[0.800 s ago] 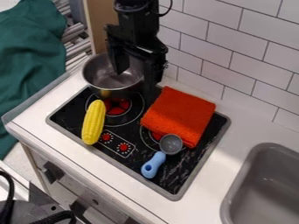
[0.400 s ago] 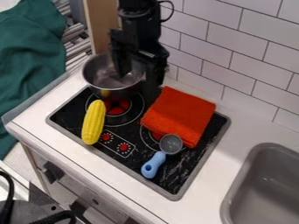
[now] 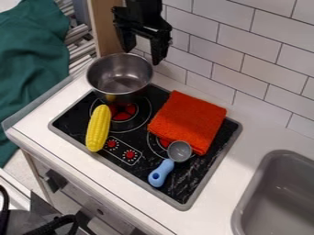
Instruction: Move silver pot over orange cloth on the right stove
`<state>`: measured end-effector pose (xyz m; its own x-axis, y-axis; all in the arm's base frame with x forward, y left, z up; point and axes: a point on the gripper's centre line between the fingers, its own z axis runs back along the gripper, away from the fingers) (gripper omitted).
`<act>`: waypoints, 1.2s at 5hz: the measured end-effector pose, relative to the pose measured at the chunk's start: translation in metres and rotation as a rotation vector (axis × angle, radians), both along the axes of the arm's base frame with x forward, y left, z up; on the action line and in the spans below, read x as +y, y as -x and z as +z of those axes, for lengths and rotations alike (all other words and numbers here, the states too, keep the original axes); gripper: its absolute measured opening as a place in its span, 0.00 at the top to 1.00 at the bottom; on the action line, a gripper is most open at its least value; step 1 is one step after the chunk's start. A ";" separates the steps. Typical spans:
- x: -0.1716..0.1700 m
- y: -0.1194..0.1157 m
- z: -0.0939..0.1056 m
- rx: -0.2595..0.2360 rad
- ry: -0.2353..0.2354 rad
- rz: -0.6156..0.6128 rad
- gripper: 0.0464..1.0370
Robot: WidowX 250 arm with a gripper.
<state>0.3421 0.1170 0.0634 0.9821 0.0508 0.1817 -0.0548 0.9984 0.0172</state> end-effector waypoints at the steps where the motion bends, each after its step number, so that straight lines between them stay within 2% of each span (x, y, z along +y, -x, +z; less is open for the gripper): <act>1: 0.026 0.002 -0.016 0.008 0.021 -0.009 0.03; 2: 0.028 0.010 -0.023 0.030 0.021 -0.050 0.03; 3: 0.018 0.014 -0.042 0.064 0.055 -0.090 0.03; 4: 0.007 0.019 -0.047 0.087 0.064 -0.135 0.03; 5: -0.003 0.016 -0.038 0.066 0.058 -0.169 0.03; 6: -0.014 0.015 -0.040 0.078 0.057 -0.190 0.03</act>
<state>0.3268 0.1034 0.0231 0.9860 -0.1286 0.1066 0.1337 0.9901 -0.0426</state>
